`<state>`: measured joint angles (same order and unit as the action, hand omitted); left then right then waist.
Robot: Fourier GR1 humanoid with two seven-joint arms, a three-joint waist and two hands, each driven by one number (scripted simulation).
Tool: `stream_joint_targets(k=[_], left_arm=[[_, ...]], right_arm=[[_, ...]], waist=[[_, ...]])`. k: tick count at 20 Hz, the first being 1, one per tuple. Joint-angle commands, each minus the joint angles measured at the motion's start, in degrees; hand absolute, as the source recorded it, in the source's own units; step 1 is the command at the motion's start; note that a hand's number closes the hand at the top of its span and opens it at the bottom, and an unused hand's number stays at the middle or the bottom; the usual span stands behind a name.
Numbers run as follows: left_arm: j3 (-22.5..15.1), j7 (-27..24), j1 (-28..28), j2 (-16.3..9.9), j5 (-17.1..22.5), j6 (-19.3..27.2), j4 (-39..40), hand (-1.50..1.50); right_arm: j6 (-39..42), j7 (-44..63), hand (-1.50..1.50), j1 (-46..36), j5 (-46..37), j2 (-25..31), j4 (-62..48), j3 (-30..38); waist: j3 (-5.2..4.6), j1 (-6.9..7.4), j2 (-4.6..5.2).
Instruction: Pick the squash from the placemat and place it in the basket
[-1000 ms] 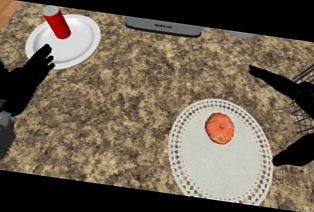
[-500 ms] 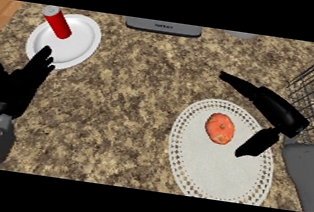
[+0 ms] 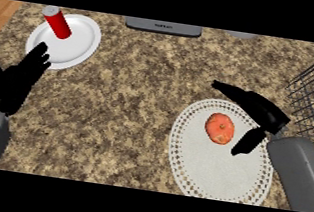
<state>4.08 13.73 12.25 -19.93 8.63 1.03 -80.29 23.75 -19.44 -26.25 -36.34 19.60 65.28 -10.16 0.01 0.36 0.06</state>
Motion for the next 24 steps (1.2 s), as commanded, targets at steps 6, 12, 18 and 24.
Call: stream_joint_targets(k=[6,12,18,24], left_arm=[[0.35,0.89,-0.21,3.22,-3.16,0.08,-1.57,0.00],[1.87,-2.44,-0.06,4.31,-3.66,-1.53,2.33,0.00],[4.66,2.41,1.23,2.56,-2.05,-3.27,-0.62,0.00],[4.99,1.68,1.53,3.00,-2.66,-4.28,-0.10,0.00]], right_arm=[[2.27,-7.66,-1.50,0.63,-2.32,2.09,-2.70,4.02],[6.31,-8.52,-1.50,-1.55,-1.90,0.13,-2.86,4.78],[3.32,-8.72,-1.50,4.89,-5.30,-0.52,3.01,3.76],[2.03,-3.25,-1.50,2.38,-9.52,-4.61,2.22,2.33]], waist=[[-0.01,-0.26,-0.07],[-0.02,-0.24,-0.04],[-0.01,-0.42,-0.12],[-0.02,-0.34,-0.11]])
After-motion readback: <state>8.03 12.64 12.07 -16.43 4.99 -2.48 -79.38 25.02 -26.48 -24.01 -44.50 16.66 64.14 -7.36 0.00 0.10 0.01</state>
